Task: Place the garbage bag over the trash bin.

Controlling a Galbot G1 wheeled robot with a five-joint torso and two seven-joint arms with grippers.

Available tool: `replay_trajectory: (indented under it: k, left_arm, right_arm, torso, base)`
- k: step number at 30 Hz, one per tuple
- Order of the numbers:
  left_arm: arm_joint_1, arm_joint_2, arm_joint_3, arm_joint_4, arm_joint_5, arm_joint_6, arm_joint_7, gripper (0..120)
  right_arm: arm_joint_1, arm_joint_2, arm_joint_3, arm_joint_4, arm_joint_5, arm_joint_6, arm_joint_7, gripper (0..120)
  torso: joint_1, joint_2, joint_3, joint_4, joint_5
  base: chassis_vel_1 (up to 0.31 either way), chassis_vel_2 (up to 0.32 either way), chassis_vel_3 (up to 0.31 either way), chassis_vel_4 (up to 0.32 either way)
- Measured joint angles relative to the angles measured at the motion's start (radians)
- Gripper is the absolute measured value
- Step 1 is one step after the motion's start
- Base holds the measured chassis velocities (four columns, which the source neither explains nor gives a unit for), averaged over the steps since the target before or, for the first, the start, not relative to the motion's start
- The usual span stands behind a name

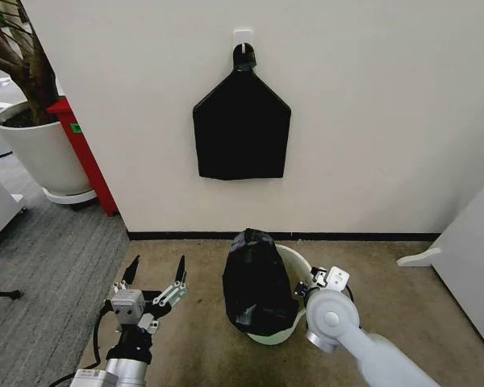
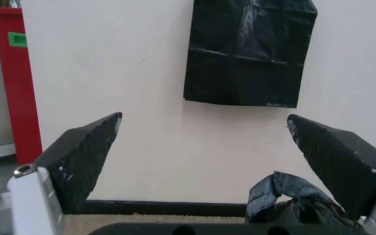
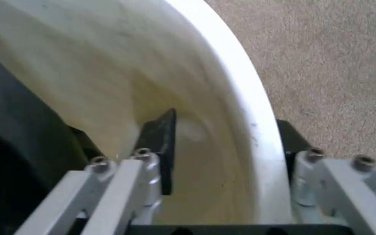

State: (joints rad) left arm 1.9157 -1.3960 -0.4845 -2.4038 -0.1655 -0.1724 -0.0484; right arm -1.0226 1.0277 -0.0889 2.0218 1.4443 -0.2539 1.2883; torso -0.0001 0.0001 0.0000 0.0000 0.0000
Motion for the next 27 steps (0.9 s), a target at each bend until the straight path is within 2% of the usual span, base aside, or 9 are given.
replay_trajectory:
  k: [6, 10, 11, 16, 18, 21, 23, 24, 27]
  left_arm:
    - [-0.007, 0.013, 0.0, 0.0, -0.009, 0.008, -0.001, 100]
    - [-0.022, 0.054, 0.001, 0.0, -0.042, 0.036, -0.014, 100]
    - [-0.022, 0.054, 0.001, 0.0, -0.042, 0.036, -0.014, 100]
    - [-0.065, 0.162, 0.001, -0.006, -0.149, 0.105, -0.052, 100]
    - [-0.09, 0.193, 0.002, 0.0, -0.183, 0.125, -0.061, 100]
    - [-0.161, 0.276, 0.029, 0.026, -0.252, 0.182, -0.091, 100]
    - [-0.182, 0.303, 0.046, 0.033, -0.275, 0.201, -0.105, 100]
    - [-0.226, 0.36, 0.084, 0.043, -0.329, 0.248, -0.146, 100]
    - [-0.269, 0.412, 0.121, 0.053, -0.388, 0.294, -0.177, 100]
  right_arm:
    - [-0.003, -0.028, 0.025, 0.042, 0.008, 0.0, 0.002, 58]
    - [-0.011, -0.056, 0.055, 0.082, 0.013, 0.0, -0.001, 77]
    - [-0.011, -0.056, 0.055, 0.082, 0.013, 0.0, -0.001, 77]
    - [-0.069, -0.092, 0.122, 0.161, -0.046, -0.005, -0.112, 97]
    - [-0.089, -0.1, 0.134, 0.176, -0.081, -0.005, -0.159, 98]
    - [-0.163, -0.107, 0.148, 0.199, -0.24, 0.001, -0.296, 100]
    - [-0.178, -0.107, 0.148, 0.206, -0.273, 0.004, -0.315, 100]
    - [-0.202, -0.105, 0.147, 0.231, -0.305, 0.01, -0.332, 100]
    - [-0.215, -0.104, 0.148, 0.262, -0.311, 0.013, -0.332, 100]
  torso:
    - [0.0, 0.0, 0.0, 0.0, 0.0]
    - [0.0, 0.0, 0.0, 0.0001, -0.0001]
    - [0.0, 0.0, 0.0, 0.0001, -0.0001]
    - [0.0, 0.0, 0.0, 0.0002, 0.0]
    - [0.0, 0.0, 0.0, 0.0, -0.0001]
    - [0.0, 0.0, 0.0, -0.0001, -0.0002]
    - [0.0, 0.0, 0.0, -0.0002, 0.0001]
    - [0.0, 0.0, 0.0, -0.0003, -0.0001]
    - [0.0, 0.0, 0.0, 0.0, -0.0001]
  base:
    - [0.0, 0.0, 0.0, 0.0]
    - [0.0, 0.0, 0.0, 0.0]
    - [0.0, 0.0, 0.0, 0.0]
    - [0.0, 0.0, 0.0, 0.0]
    - [0.0, 0.0, 0.0, 0.0]
    - [0.0, 0.0, 0.0, 0.0]
    - [0.0, 0.0, 0.0, 0.0]
    - [0.0, 0.0, 0.0, 0.0]
    - [0.0, 0.0, 0.0, 0.0]
